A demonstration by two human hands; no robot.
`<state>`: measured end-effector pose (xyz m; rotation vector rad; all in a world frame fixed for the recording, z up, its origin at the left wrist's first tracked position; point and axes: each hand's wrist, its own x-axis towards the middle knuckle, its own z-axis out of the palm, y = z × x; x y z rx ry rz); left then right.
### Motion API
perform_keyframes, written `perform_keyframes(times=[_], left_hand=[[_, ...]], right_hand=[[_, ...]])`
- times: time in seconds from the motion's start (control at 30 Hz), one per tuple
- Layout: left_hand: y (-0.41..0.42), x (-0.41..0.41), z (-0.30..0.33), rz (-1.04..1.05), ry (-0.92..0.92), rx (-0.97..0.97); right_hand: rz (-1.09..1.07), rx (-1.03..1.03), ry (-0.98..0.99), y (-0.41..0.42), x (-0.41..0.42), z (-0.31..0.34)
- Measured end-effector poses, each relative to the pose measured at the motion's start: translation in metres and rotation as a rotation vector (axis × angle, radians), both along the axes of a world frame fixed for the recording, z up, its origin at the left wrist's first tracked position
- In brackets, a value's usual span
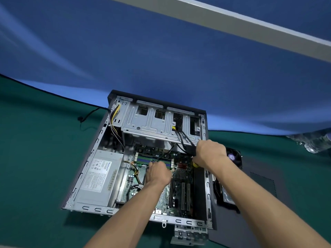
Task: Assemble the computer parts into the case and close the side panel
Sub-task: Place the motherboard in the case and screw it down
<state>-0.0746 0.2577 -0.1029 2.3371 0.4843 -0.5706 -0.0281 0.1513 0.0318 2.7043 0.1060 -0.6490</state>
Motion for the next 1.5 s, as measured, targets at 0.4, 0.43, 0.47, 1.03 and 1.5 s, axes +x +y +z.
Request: perform_keyframes(times=[0.4,0.43,0.47,1.03,1.5], left_hand=[[-0.012,0.0,0.01,-0.076,-0.158,-0.11],[-0.016,-0.001,0.014,-0.093,-0.19,-0.148],[-0.02,0.0,0.019,-0.115,-0.224,-0.177],[-0.089,0.035,0.051,-0.257,-0.655,-0.114],[-0.099,0.037,0.041,-0.315,-0.775,0.079]], right_hand=[[0.352,-0.3,-0.067,-0.01,-0.018,0.001],[0.312,-0.214,-0.12,-0.021,-0.017,0.003],[0.259,-0.117,-0.168,-0.032,-0.015,0.004],[-0.869,1.165,-0.417,-0.119,-0.03,-0.083],[-1.128,1.125,-0.152,-0.09,-0.019,-0.175]])
